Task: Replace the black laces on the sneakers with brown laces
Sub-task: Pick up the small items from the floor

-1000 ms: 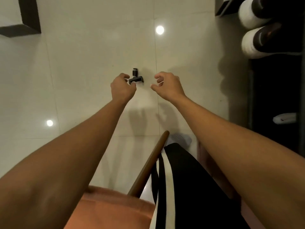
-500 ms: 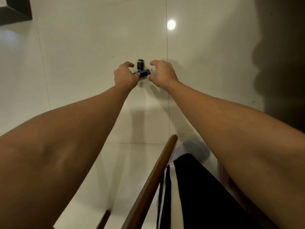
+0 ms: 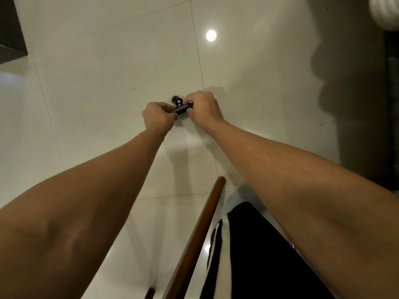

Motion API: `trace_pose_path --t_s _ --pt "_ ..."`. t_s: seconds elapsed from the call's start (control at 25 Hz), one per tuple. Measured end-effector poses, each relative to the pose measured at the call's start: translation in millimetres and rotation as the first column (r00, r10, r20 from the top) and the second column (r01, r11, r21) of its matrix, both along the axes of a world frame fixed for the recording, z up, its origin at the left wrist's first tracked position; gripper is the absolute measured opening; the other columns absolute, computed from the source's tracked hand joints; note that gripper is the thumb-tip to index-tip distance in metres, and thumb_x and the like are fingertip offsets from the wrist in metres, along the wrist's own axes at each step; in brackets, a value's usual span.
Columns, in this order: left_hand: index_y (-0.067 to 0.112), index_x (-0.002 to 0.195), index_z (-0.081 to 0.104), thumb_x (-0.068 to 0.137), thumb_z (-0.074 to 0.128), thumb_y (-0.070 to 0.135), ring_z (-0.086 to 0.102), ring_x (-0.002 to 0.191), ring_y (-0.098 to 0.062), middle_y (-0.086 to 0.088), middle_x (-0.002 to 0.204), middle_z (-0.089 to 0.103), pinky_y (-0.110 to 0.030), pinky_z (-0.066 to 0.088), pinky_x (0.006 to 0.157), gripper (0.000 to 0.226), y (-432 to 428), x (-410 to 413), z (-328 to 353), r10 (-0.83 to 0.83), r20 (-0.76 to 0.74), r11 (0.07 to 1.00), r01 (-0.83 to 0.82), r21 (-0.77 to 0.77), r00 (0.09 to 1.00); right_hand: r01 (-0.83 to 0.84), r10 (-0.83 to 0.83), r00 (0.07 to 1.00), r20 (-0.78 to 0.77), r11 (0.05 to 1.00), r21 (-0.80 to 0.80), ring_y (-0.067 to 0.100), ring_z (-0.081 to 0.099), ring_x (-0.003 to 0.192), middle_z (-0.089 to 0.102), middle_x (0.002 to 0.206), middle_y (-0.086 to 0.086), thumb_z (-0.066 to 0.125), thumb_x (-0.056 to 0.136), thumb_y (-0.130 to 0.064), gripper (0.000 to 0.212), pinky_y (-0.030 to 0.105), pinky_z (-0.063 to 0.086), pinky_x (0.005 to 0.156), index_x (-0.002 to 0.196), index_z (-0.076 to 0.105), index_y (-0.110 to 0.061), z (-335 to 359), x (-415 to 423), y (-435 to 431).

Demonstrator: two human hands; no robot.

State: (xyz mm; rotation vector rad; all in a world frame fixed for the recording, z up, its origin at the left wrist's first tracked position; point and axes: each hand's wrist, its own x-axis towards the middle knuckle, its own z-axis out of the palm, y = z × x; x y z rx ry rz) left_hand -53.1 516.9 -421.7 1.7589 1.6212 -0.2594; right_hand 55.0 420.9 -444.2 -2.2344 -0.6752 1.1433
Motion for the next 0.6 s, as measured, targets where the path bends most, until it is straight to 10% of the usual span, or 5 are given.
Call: trace_pose_path --t_s 0.6 --pt "0.022 0.101 0.084 0.087 0.075 0.013 0.068 0.068 -0.01 0.006 0.09 0.079 -0.007 0.041 0.052 0.018 -67 98 205 -0.262 0.197 0.964 0.247 0.096 0.945 0.136 -0.142 0.982 0.122 0.989 0.059 0.023 0.07 0.09 0.077 0.102 0.004 0.07 0.09 -0.002 0.03 0.028 0.055 0.076 0.108 0.082 -0.023 207 101 -88"
